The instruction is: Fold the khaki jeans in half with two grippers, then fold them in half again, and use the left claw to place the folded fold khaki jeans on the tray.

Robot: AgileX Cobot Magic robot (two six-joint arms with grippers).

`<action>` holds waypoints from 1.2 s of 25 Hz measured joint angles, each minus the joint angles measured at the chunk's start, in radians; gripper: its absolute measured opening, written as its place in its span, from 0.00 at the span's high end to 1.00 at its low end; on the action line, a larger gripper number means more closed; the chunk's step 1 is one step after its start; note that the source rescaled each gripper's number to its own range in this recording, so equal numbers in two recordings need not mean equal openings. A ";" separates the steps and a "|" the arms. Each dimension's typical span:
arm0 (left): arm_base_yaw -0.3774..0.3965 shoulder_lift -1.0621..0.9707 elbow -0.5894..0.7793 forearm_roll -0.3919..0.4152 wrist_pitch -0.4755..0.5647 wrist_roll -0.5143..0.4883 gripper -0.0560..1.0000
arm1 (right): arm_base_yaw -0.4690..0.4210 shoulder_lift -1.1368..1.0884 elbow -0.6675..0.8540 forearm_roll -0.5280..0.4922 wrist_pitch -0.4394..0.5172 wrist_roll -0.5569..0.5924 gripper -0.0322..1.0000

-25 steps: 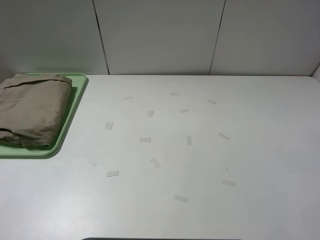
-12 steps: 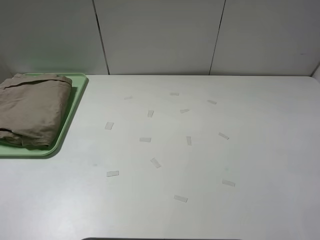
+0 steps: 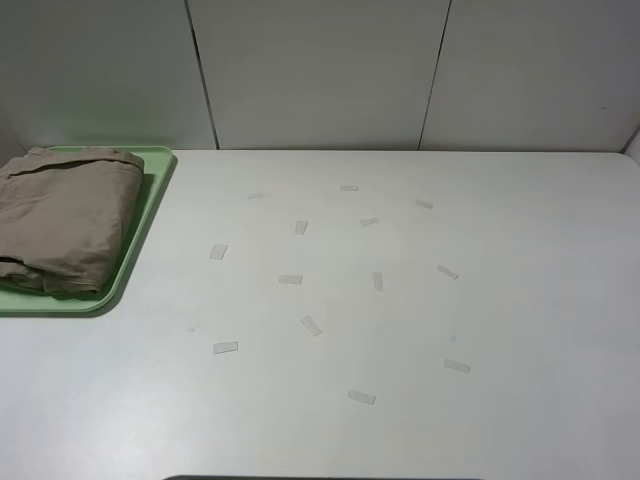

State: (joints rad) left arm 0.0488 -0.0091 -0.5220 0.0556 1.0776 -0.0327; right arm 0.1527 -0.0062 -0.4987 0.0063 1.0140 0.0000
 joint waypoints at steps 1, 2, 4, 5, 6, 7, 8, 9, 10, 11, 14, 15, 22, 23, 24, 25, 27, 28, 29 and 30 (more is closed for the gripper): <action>0.000 0.000 0.011 0.000 -0.009 -0.008 0.08 | 0.000 0.000 0.000 0.000 0.000 0.000 0.00; -0.001 0.000 0.022 0.000 -0.011 -0.012 0.08 | 0.000 0.000 0.000 0.000 0.000 0.000 0.00; -0.001 0.000 0.028 0.000 -0.011 -0.016 0.08 | 0.000 0.000 0.000 0.000 0.000 0.000 0.00; -0.002 0.000 0.028 0.000 -0.012 -0.016 0.08 | 0.000 0.000 0.000 0.000 0.000 0.000 0.00; -0.008 0.000 0.028 0.000 -0.012 -0.016 0.08 | 0.000 0.000 0.000 0.000 0.000 0.000 0.00; -0.018 0.000 0.028 -0.003 -0.012 -0.016 0.08 | 0.000 0.000 0.000 0.000 0.000 0.000 0.00; -0.018 0.000 0.028 -0.003 -0.012 -0.016 0.08 | 0.000 0.000 0.000 0.000 0.000 0.000 0.00; -0.029 0.000 0.028 -0.007 -0.012 -0.015 0.08 | 0.000 0.000 0.000 0.000 0.000 0.000 0.00; -0.045 0.000 0.028 -0.016 -0.012 -0.013 0.08 | 0.000 0.000 0.000 0.000 0.000 0.000 0.00; -0.062 0.000 0.028 -0.026 -0.012 -0.007 0.08 | 0.000 0.000 0.000 0.000 0.000 0.000 0.00; -0.092 0.000 0.028 -0.049 -0.013 0.016 0.08 | 0.000 0.000 0.000 0.000 0.000 0.000 0.00; -0.094 0.000 0.028 -0.061 -0.013 0.027 0.08 | 0.000 0.000 0.000 0.000 0.000 0.000 0.00; -0.094 0.000 0.028 -0.101 -0.015 0.066 0.08 | 0.000 0.000 0.000 0.000 0.000 0.000 0.00; -0.094 0.000 0.028 -0.098 -0.015 0.061 0.08 | 0.000 0.000 0.000 0.000 0.000 0.000 0.00; -0.095 0.000 0.028 -0.093 -0.015 0.055 0.09 | 0.000 0.000 0.000 0.000 0.000 0.000 0.00; -0.095 0.000 0.028 -0.085 -0.015 0.049 0.09 | 0.000 0.000 0.000 0.000 0.000 0.000 0.00; -0.095 0.000 0.028 -0.075 -0.015 0.041 0.09 | 0.000 0.000 0.000 0.000 0.000 0.000 0.00; -0.095 0.000 0.028 -0.075 -0.015 0.040 0.09 | 0.000 0.000 0.000 0.000 0.000 0.000 0.00; -0.095 0.000 0.028 -0.075 -0.015 0.040 0.09 | 0.000 0.000 0.000 0.000 0.000 0.000 0.00; -0.095 0.000 0.028 -0.075 -0.015 0.040 0.10 | 0.000 0.000 0.000 0.000 0.000 0.000 0.00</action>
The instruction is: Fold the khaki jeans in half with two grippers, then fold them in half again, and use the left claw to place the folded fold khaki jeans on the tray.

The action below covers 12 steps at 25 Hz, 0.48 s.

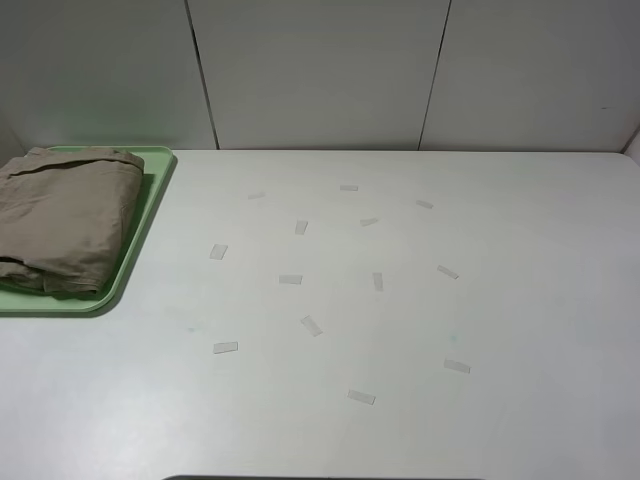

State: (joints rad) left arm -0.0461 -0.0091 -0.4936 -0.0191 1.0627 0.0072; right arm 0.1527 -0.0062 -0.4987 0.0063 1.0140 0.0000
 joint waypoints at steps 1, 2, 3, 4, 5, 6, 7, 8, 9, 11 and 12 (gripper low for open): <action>0.000 0.000 0.000 0.000 0.000 -0.001 0.10 | 0.000 0.000 0.000 0.000 0.000 0.000 0.00; 0.000 0.000 0.001 0.000 0.000 -0.001 0.10 | 0.000 0.000 0.000 0.000 0.000 0.000 0.00; 0.000 0.000 0.001 0.000 0.000 -0.001 0.10 | 0.000 0.000 0.000 0.000 0.000 0.000 0.00; 0.000 0.000 0.001 0.000 0.000 -0.007 0.10 | 0.000 0.000 0.000 0.000 0.000 0.000 0.00; 0.000 0.000 0.001 0.001 0.000 -0.007 0.10 | 0.000 0.000 0.000 0.000 0.000 0.000 0.00; 0.000 0.000 0.001 0.001 0.000 -0.007 0.10 | 0.000 0.000 0.000 0.000 0.000 0.000 0.00; 0.000 0.000 0.001 0.001 0.000 -0.007 0.10 | 0.000 0.000 0.000 0.000 0.000 0.000 0.00; 0.000 0.000 0.001 0.001 0.000 -0.007 0.10 | 0.000 0.000 0.000 0.000 0.000 0.000 0.00; 0.000 0.000 0.001 0.001 0.000 -0.007 0.10 | 0.000 0.000 0.000 0.000 0.000 0.000 0.00; 0.000 0.000 0.001 0.001 0.000 -0.007 0.10 | 0.000 0.000 0.000 0.000 0.000 0.000 0.00; 0.000 0.000 0.001 0.001 0.000 -0.007 0.10 | 0.000 0.000 0.000 0.000 0.000 0.000 0.00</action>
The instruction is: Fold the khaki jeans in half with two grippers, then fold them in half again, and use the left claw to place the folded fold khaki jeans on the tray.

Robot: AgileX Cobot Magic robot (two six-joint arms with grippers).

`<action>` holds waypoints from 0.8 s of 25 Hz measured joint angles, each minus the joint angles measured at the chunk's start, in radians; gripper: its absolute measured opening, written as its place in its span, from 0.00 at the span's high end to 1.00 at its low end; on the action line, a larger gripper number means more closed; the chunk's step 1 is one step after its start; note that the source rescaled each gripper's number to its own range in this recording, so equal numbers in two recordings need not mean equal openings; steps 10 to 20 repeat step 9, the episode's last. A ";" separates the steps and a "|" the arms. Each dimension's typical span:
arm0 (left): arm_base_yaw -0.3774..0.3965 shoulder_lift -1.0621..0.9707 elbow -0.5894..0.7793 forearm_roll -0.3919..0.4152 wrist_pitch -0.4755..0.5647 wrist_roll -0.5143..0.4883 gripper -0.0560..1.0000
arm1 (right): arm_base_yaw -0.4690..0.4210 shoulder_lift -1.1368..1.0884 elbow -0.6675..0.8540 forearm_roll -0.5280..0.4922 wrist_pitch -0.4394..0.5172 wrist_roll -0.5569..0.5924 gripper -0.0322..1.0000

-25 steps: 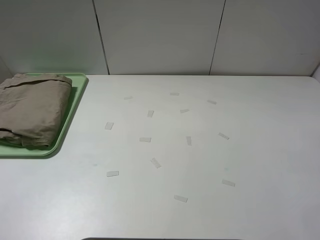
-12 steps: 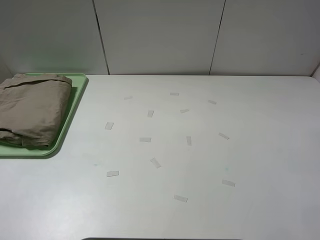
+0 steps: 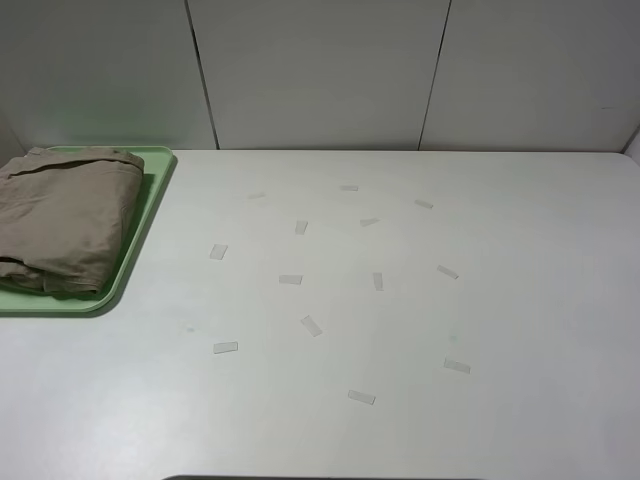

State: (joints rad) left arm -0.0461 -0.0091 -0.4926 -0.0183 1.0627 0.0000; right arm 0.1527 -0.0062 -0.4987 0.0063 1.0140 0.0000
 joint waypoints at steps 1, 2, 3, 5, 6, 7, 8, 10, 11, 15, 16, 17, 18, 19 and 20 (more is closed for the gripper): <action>0.000 0.000 0.000 0.000 0.000 0.000 0.10 | 0.000 0.000 0.000 0.000 0.000 0.000 0.00; 0.000 0.000 0.000 0.000 0.000 0.000 0.10 | 0.000 0.000 0.000 0.000 0.000 0.000 0.00; 0.000 0.000 0.000 0.000 0.000 0.000 0.10 | 0.000 0.000 0.000 0.000 0.000 0.000 0.00; 0.000 0.000 0.000 0.000 0.000 0.000 0.10 | 0.000 0.000 0.000 0.000 0.000 0.000 0.00; 0.000 0.000 0.000 0.000 0.000 0.000 0.10 | 0.000 0.000 0.000 0.000 0.000 0.000 0.00; 0.000 0.000 0.000 0.000 0.000 0.000 0.10 | 0.000 0.000 0.000 0.000 0.000 0.000 0.00; 0.000 0.000 0.000 0.000 0.000 0.000 0.10 | 0.000 0.000 0.000 0.000 0.000 0.000 0.00; 0.000 0.000 0.000 0.000 0.000 0.000 0.10 | 0.000 0.000 0.000 0.000 0.000 0.000 0.00; 0.000 0.000 0.000 0.000 0.000 0.000 0.10 | 0.000 0.000 0.000 0.000 0.000 0.000 0.00; 0.000 0.000 0.000 0.000 0.000 0.000 0.10 | 0.000 0.000 0.000 0.000 0.000 0.000 0.00; 0.000 0.000 0.000 0.000 0.000 0.000 0.10 | 0.000 0.000 0.000 0.000 0.000 0.000 0.00; 0.000 0.000 0.000 0.000 0.000 0.000 0.10 | 0.000 0.000 0.000 0.000 0.000 0.000 0.00; 0.000 0.000 0.000 0.000 0.000 0.000 0.10 | 0.000 0.000 0.000 0.000 0.000 0.000 0.00; 0.000 0.000 0.000 0.000 0.000 0.000 0.10 | 0.000 0.000 0.000 0.000 0.000 0.000 0.00; 0.000 0.000 0.000 0.000 0.000 0.000 0.10 | 0.000 0.000 0.000 0.000 0.000 0.000 0.00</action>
